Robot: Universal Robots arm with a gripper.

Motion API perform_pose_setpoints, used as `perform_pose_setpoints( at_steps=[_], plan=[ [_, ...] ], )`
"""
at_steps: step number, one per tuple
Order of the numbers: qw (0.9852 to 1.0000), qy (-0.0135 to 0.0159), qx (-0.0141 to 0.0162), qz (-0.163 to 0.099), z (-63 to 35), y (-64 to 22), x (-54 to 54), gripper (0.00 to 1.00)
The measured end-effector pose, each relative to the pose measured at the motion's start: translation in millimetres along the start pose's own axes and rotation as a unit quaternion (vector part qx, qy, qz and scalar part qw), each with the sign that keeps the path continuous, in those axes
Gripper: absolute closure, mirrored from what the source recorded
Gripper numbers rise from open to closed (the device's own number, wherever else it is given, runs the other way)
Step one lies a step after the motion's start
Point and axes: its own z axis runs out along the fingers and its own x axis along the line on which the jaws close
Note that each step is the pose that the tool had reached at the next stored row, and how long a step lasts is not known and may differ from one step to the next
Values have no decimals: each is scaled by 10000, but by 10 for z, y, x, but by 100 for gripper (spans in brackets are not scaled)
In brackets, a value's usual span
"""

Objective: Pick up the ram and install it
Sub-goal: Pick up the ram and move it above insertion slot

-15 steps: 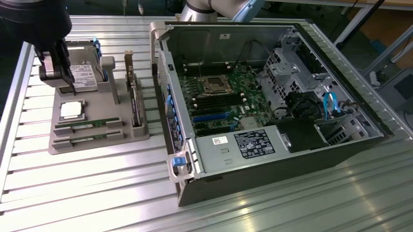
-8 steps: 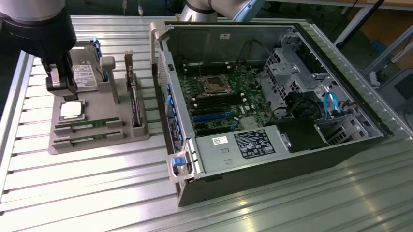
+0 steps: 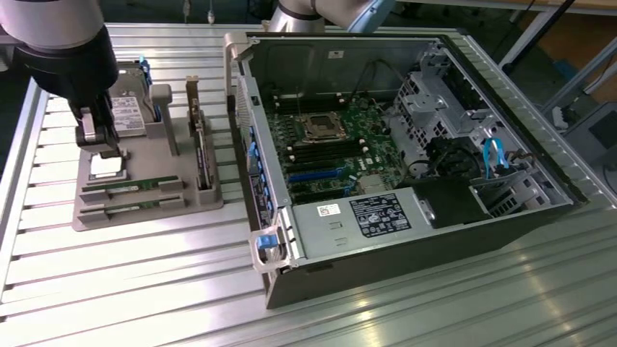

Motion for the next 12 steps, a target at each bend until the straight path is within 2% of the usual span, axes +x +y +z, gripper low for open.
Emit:
perform_pose_setpoints(
  at_steps=[2,7,12],
  plan=[
    [10000,0,-2,0,43,-1,1,70],
    [10000,0,-4,0,220,-8,4,70],
    [10000,0,-4,-1,328,-13,6,70]
  ],
)
